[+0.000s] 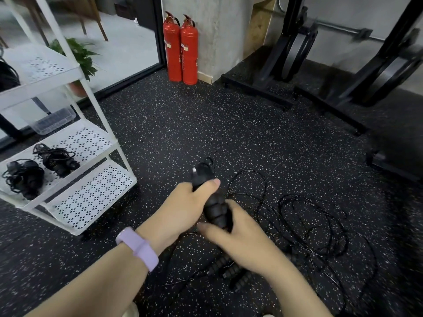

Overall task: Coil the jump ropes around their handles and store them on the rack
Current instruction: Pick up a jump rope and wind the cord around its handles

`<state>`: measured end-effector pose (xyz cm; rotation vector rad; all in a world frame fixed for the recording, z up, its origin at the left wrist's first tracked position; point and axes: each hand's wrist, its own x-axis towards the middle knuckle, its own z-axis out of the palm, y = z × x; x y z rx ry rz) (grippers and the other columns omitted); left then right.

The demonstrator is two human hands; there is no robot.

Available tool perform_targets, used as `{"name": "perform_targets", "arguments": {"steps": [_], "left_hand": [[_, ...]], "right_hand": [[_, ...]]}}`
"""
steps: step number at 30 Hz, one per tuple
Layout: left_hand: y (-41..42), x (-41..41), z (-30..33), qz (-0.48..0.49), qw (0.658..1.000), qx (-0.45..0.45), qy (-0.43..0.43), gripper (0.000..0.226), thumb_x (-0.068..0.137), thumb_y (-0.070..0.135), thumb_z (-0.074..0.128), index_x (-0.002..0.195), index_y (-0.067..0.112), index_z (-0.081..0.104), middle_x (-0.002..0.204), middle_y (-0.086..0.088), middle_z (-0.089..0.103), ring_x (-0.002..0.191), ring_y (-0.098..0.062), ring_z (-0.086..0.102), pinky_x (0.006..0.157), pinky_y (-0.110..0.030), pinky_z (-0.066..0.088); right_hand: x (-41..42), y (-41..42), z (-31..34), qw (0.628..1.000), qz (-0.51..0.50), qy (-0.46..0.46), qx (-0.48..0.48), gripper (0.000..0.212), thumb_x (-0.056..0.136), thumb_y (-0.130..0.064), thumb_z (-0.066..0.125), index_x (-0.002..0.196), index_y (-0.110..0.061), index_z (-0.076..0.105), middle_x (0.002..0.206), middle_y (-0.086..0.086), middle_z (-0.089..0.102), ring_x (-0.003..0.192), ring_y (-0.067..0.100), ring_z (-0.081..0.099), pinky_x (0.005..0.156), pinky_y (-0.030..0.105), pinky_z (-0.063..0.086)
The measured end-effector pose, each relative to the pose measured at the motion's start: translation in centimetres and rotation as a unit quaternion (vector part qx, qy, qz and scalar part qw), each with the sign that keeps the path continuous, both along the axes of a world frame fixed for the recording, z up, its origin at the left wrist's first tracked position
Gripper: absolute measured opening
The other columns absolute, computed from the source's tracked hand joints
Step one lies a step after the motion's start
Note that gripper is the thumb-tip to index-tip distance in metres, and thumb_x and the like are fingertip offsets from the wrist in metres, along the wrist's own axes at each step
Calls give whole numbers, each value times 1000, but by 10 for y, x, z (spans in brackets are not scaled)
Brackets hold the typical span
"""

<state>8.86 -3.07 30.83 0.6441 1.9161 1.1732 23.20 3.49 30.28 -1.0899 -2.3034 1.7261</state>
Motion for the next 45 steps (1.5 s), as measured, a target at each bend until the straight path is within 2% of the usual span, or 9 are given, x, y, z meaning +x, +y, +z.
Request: {"name": "perform_targets", "arguments": {"steps": [5, 11, 14, 18, 25, 30, 37, 41, 45], "left_hand": [[1, 2, 13, -58, 985, 91, -131, 35, 87, 57, 62, 67, 31, 72, 64, -4, 57, 59, -20, 48, 52, -24, 37], [-2, -2, 15, -103, 981, 117, -113, 45, 81, 67, 63, 80, 23, 72, 72, -14, 49, 63, -24, 40, 57, -35, 36], [-3, -9, 9, -99, 988, 78, -89, 46, 94, 60, 59, 63, 27, 61, 53, 4, 35, 44, -11, 27, 42, -21, 25], [-4, -12, -1, -78, 996, -21, -40, 48, 97, 58, 56, 70, 20, 47, 52, 8, 39, 43, -11, 28, 44, -26, 24], [2, -7, 6, -38, 986, -50, -156, 43, 85, 60, 64, 73, 20, 53, 62, 4, 42, 43, -9, 27, 39, -19, 20], [3, -6, 0, 5, 998, -44, -41, 50, 85, 63, 69, 66, 18, 58, 45, 7, 40, 36, -10, 34, 38, -20, 26], [-2, -8, 7, -84, 988, 83, -99, 23, 90, 48, 67, 70, 40, 74, 51, 14, 47, 43, -4, 37, 44, -19, 28], [-3, -5, 9, -98, 973, 139, -157, 22, 82, 54, 68, 74, 35, 73, 61, 9, 56, 53, -7, 49, 52, -18, 41], [-2, -7, 14, -124, 973, 143, -135, 29, 78, 60, 66, 67, 33, 67, 58, 8, 49, 53, -5, 44, 49, -17, 35]], "right_hand": [[12, 20, 6, 912, -36, 150, -381, 48, 75, -39, 85, 110, -8, 76, 98, 17, 74, 80, 33, 75, 64, 34, 61], [9, 22, 3, 784, 26, 186, -592, 49, 88, -46, 70, 117, -6, 74, 90, 11, 66, 70, 16, 60, 57, 23, 48], [5, 22, 3, 859, -39, 154, -487, 33, 93, -38, 70, 111, -11, 73, 79, 9, 62, 60, 16, 54, 46, 22, 41], [3, 18, -3, 994, -67, 27, -77, 18, 102, -36, 61, 91, -21, 60, 65, -10, 63, 55, 6, 52, 51, 22, 39], [-2, 2, -12, 962, -19, -100, 254, 28, 100, -59, 50, 108, -33, 44, 94, -12, 59, 79, 11, 59, 64, 34, 44], [-10, -13, -15, 920, 23, -117, 373, 74, 94, -75, 33, 146, -23, 30, 125, -5, 49, 112, 19, 56, 81, 34, 47], [8, 18, 3, 990, -59, 53, -113, 60, 74, -71, 70, 110, -23, 73, 104, 4, 78, 93, 19, 74, 91, 41, 59], [15, 21, 13, 825, -16, 176, -537, 74, 95, -63, 51, 122, 2, 72, 109, 25, 72, 91, 33, 73, 81, 41, 61], [12, 21, 13, 790, 10, 196, -581, 65, 97, -61, 51, 116, -2, 71, 86, 8, 59, 61, 13, 53, 54, 23, 39]]}}
